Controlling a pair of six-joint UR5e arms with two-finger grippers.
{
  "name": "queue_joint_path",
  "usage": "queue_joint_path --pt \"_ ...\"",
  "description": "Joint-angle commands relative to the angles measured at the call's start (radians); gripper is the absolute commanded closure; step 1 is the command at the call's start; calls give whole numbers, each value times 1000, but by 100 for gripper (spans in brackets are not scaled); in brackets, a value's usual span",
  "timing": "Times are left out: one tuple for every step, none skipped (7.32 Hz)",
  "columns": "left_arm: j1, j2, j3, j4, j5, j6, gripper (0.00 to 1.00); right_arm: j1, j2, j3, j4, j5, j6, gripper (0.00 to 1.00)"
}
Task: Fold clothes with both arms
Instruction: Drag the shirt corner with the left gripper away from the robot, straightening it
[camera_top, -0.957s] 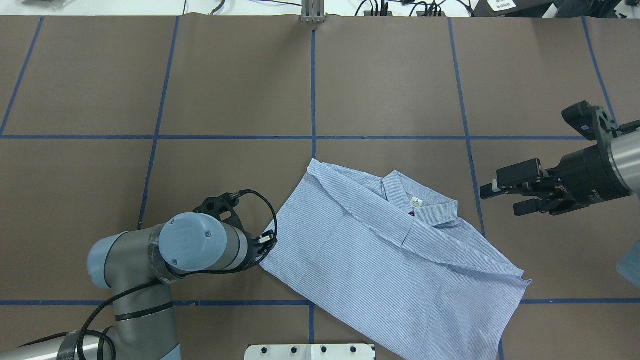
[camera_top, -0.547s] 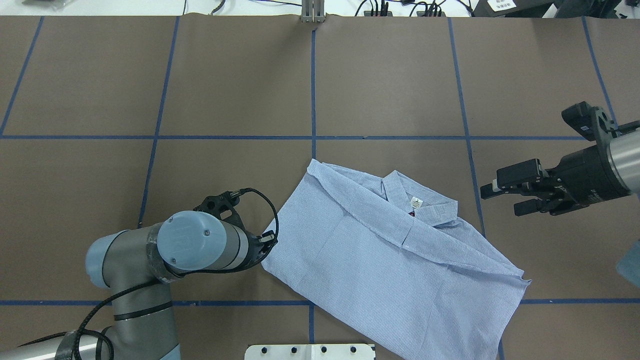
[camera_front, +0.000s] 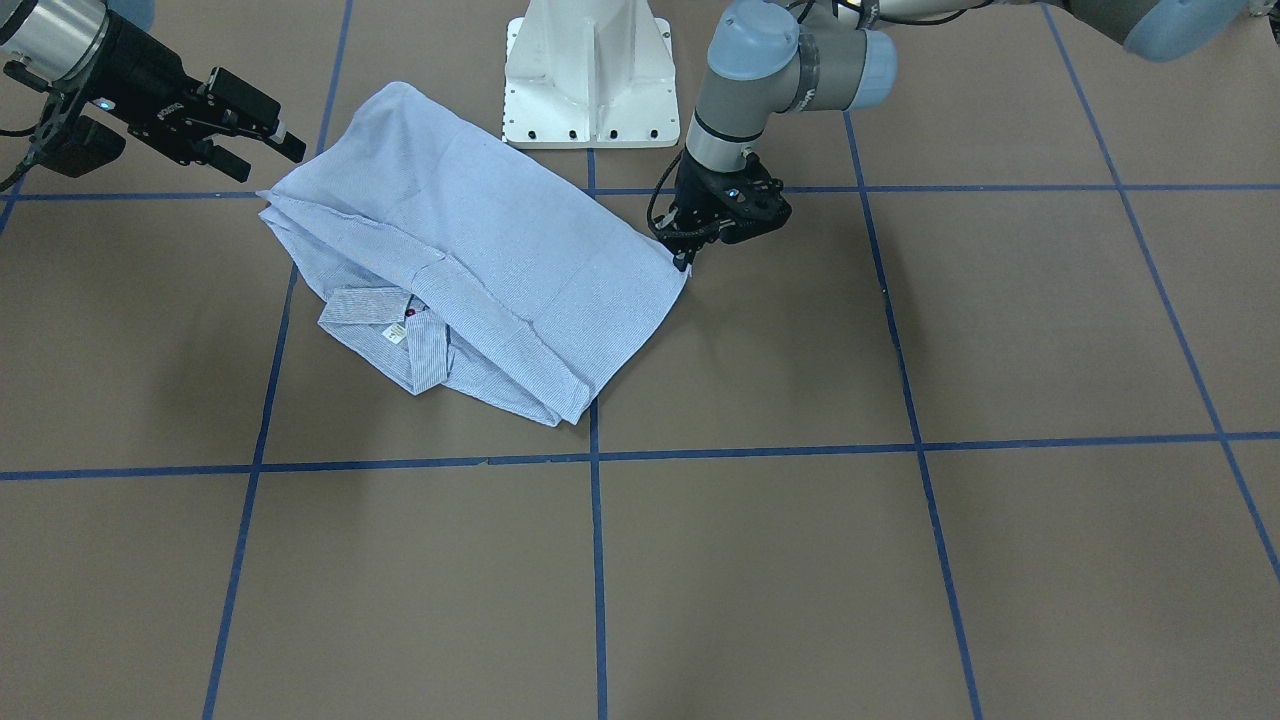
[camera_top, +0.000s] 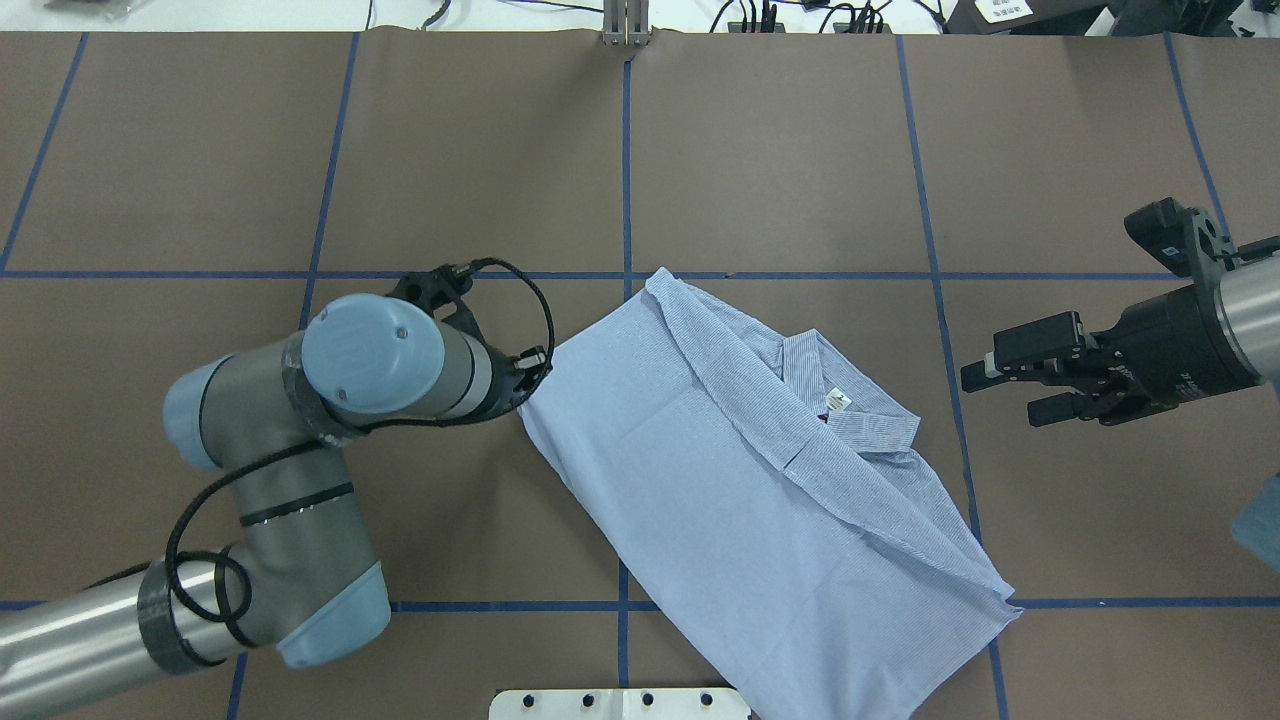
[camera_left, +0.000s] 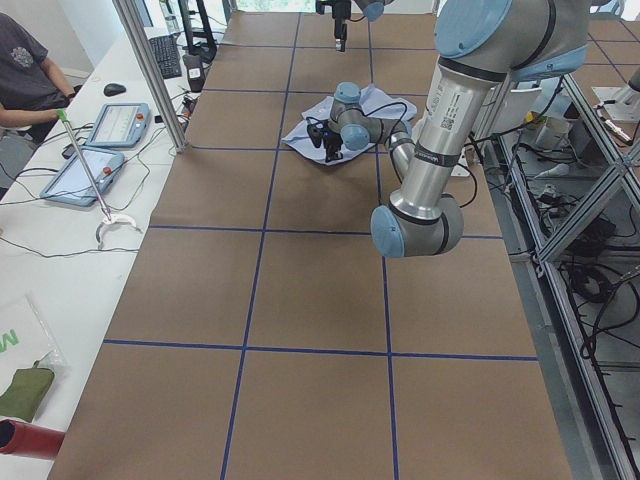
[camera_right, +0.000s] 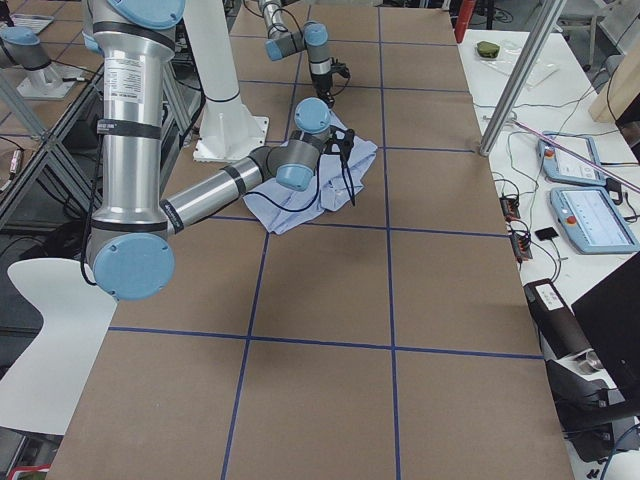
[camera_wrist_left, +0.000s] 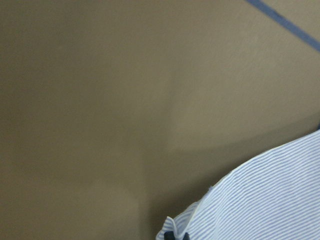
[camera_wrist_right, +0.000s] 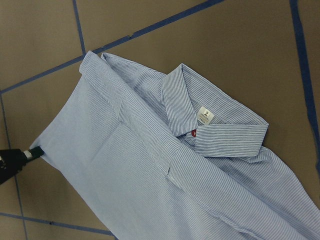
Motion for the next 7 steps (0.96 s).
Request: queue_joint_path --pt "-86 -122 148 -56 5 183 100 11 2 -2 2 0 -1 0" --pt "-129 -161 272 -175 5 208 100 11 6 -1 2 0 -1 0" --pt "-163 -184 374 -268 5 239 100 11 11 -1 2 0 -1 0" --pt "-194 -206 425 -318 6 278 100 11 11 -2 2 0 -1 0" --pt "-215 -212 471 -399 6 286 100 11 11 -1 2 -2 -1 0" --pt "-224 -259 557 -471 14 294 100 14 13 3 2 -5 -1 0" --pt "-225 -316 649 -545 61 294 100 16 26 1 2 -5 -1 0"
